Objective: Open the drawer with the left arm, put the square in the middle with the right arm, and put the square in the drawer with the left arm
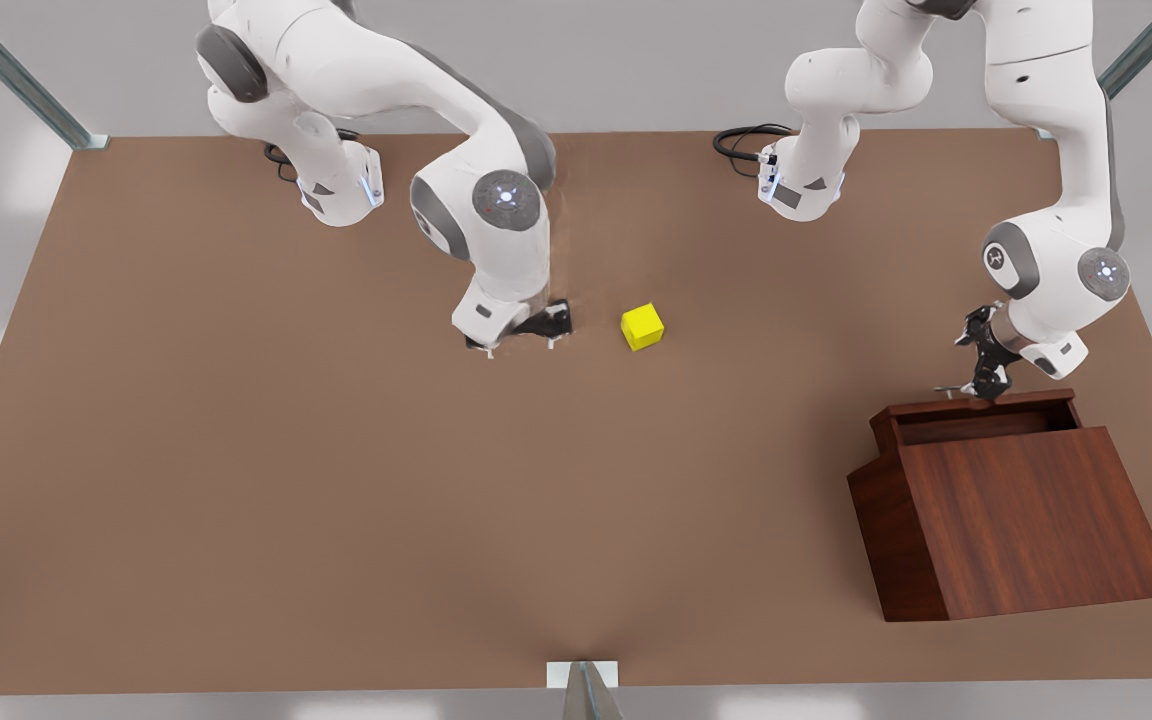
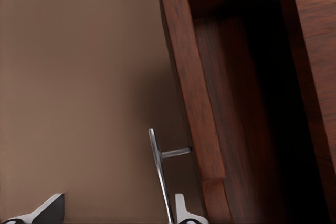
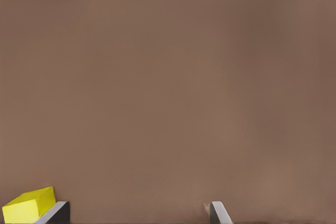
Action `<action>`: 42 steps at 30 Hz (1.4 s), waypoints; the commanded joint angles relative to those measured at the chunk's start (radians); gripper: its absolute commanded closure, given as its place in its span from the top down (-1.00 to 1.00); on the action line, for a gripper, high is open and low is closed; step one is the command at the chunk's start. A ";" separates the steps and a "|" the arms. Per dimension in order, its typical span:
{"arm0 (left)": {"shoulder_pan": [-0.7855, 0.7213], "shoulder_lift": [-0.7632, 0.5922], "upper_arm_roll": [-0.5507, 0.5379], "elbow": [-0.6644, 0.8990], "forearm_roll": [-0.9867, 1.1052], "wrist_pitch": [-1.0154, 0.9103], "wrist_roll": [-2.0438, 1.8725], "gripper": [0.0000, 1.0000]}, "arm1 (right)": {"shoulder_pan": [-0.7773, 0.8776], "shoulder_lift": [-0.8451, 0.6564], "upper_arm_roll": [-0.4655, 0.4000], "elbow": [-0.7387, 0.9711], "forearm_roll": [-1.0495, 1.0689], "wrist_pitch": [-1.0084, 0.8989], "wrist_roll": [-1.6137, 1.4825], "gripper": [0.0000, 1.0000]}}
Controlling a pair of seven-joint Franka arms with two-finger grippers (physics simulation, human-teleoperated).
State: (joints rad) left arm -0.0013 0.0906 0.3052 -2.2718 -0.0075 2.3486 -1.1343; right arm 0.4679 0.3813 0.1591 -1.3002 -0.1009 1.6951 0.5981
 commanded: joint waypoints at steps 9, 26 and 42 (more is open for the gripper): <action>0.001 -0.011 0.002 0.000 0.011 -0.040 -0.001 1.00 | -0.468 -0.062 -0.090 0.127 0.162 -0.255 -0.422 1.00; 0.000 -0.012 0.023 0.002 0.035 -0.074 0.001 1.00 | -0.465 -0.053 -0.087 0.078 0.168 -0.120 -0.426 1.00; 0.000 -0.051 0.023 0.003 0.037 -0.153 -0.001 1.00 | -0.466 -0.053 -0.087 0.075 0.162 -0.127 -0.425 1.00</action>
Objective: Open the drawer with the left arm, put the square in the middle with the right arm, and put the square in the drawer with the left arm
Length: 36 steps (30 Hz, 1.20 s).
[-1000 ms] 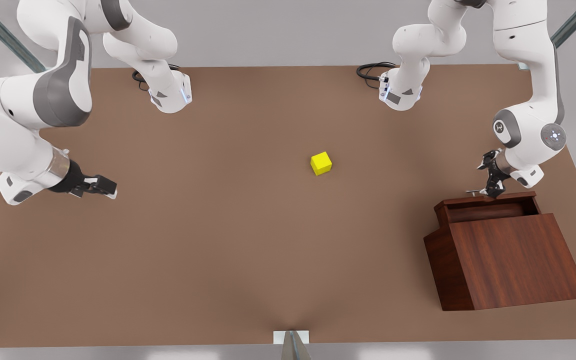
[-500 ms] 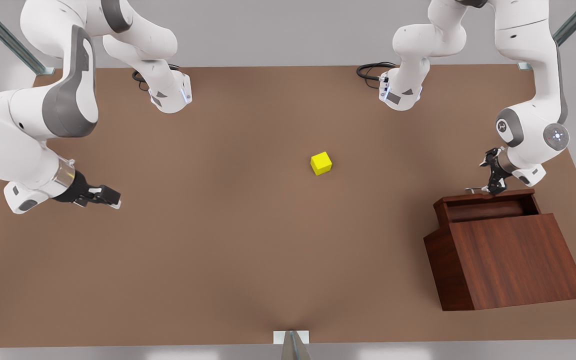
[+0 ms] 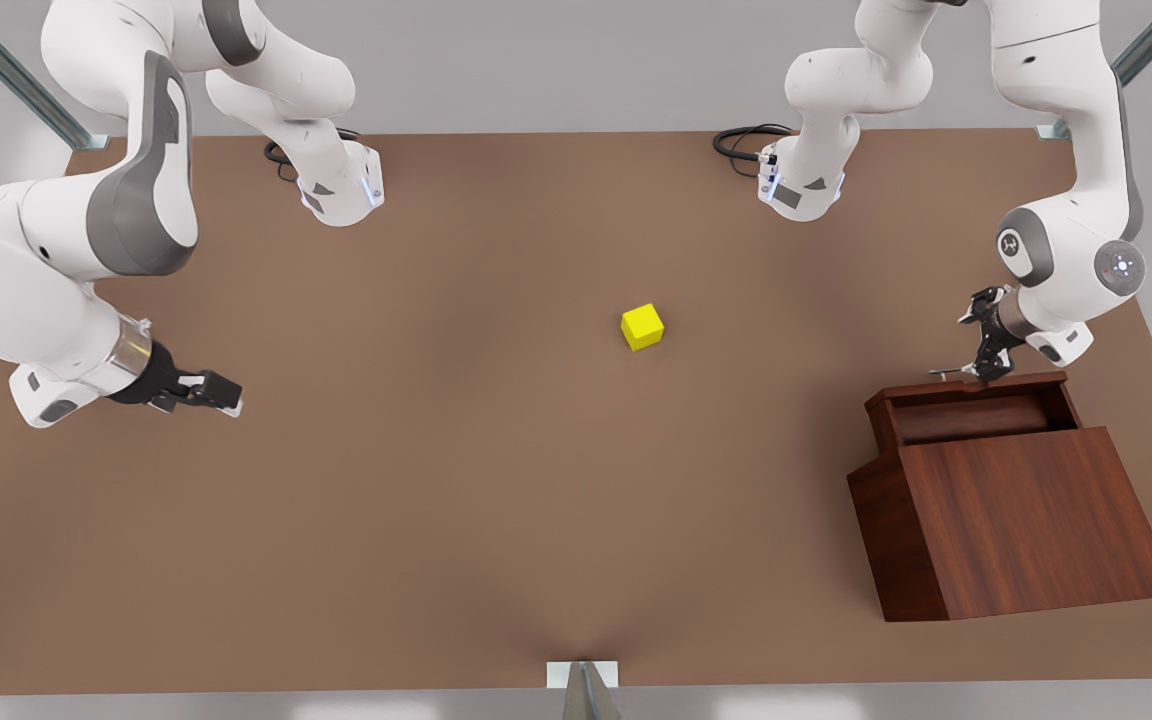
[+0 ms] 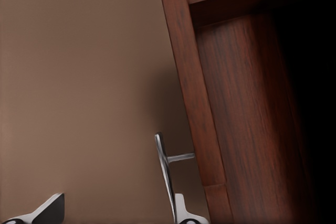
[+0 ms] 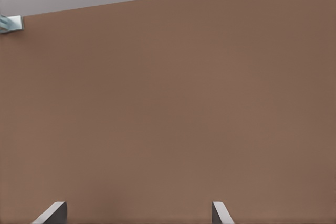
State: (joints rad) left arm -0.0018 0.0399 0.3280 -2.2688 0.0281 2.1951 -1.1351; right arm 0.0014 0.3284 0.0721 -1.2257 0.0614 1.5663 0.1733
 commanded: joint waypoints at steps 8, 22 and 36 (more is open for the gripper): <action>0.000 0.009 0.000 0.000 0.001 0.012 0.000 1.00 | 0.000 -0.002 0.000 0.000 0.000 -0.002 0.000 1.00; 0.000 0.012 -0.001 -0.006 0.001 -0.002 -0.006 1.00 | -0.010 -0.107 -0.005 -0.107 -0.052 -0.028 0.000 1.00; -0.001 -0.022 -0.081 0.258 0.000 -0.425 -0.166 1.00 | -0.007 -0.104 0.003 -0.101 -0.054 -0.037 -0.008 1.00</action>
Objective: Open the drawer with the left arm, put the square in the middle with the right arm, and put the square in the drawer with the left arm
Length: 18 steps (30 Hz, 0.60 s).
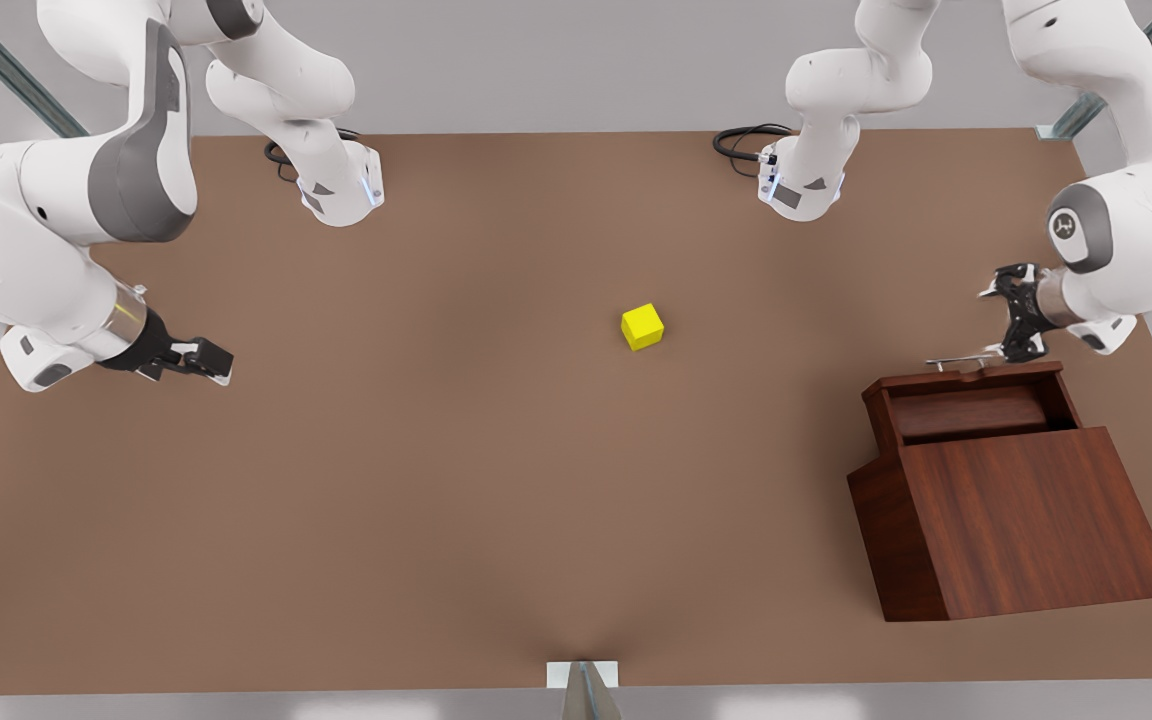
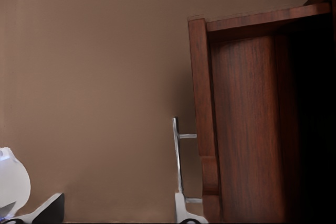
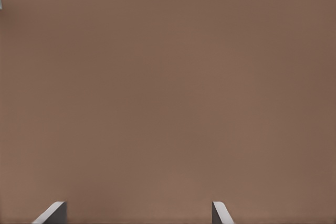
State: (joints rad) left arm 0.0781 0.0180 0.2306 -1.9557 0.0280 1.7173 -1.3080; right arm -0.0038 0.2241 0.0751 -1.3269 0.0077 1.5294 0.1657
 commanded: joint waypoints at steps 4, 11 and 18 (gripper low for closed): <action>-0.092 0.092 -0.416 0.328 0.069 -0.177 0.210 1.00 | 0.002 0.000 0.000 0.000 0.000 -0.002 0.000 1.00; -0.480 0.343 -0.642 0.555 0.098 -0.110 0.161 1.00 | 0.001 0.001 -0.001 -0.001 0.000 -0.003 -0.002 1.00; -0.526 0.280 -0.577 0.172 0.055 0.189 0.093 1.00 | 0.002 0.001 -0.001 0.000 0.000 -0.003 -0.003 1.00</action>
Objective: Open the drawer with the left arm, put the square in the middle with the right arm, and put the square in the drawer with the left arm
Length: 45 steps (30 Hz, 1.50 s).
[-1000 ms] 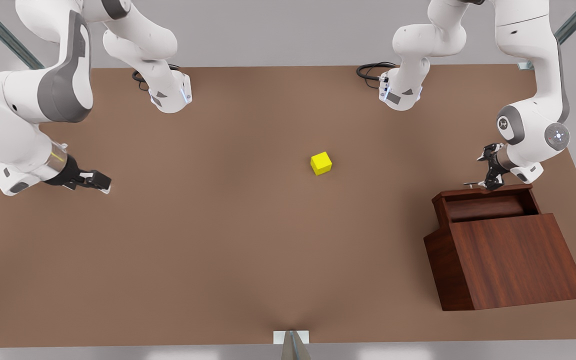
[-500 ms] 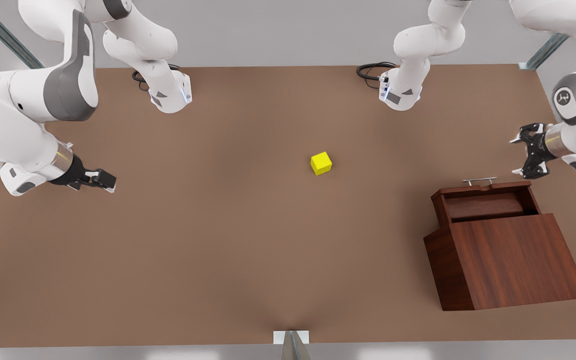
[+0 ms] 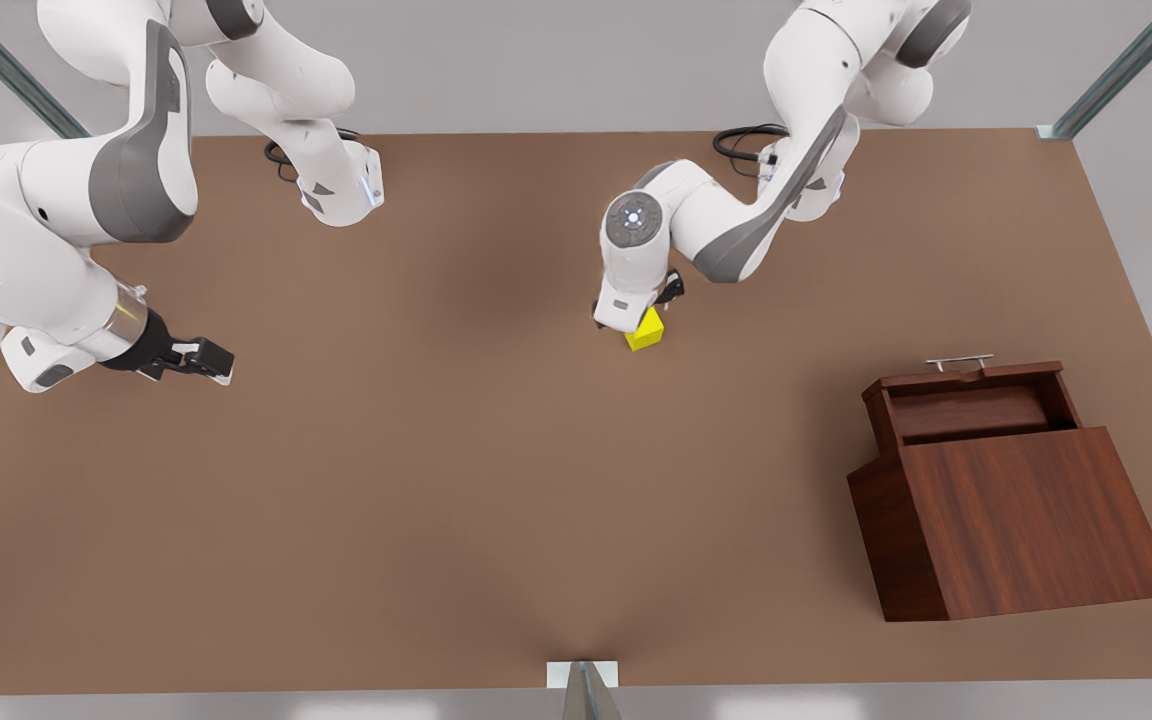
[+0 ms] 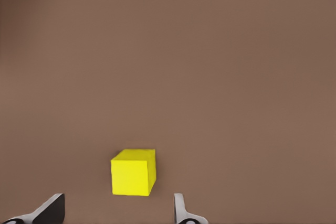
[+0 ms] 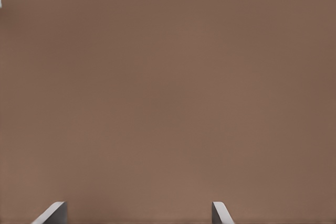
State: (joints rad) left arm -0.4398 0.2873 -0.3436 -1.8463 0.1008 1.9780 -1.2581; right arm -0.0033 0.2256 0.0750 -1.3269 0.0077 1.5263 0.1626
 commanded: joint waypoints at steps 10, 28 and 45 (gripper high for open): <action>0.003 0.015 0.003 -0.212 -0.064 0.286 -0.053 1.00 | -0.003 0.001 -0.001 -0.002 0.000 -0.002 0.002 1.00; -0.013 0.075 0.003 -0.350 -0.067 0.486 0.022 1.00 | -0.006 0.001 -0.001 -0.003 0.000 -0.003 0.006 1.00; -0.023 0.112 0.005 -0.347 -0.067 0.519 0.020 1.00 | -0.006 0.001 -0.001 -0.003 0.000 -0.003 0.008 1.00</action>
State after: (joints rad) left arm -0.4623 0.3987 -0.3402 -2.1943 -0.0527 2.5026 -1.2305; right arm -0.0092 0.2271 0.0736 -1.3309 0.0077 1.5232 0.1703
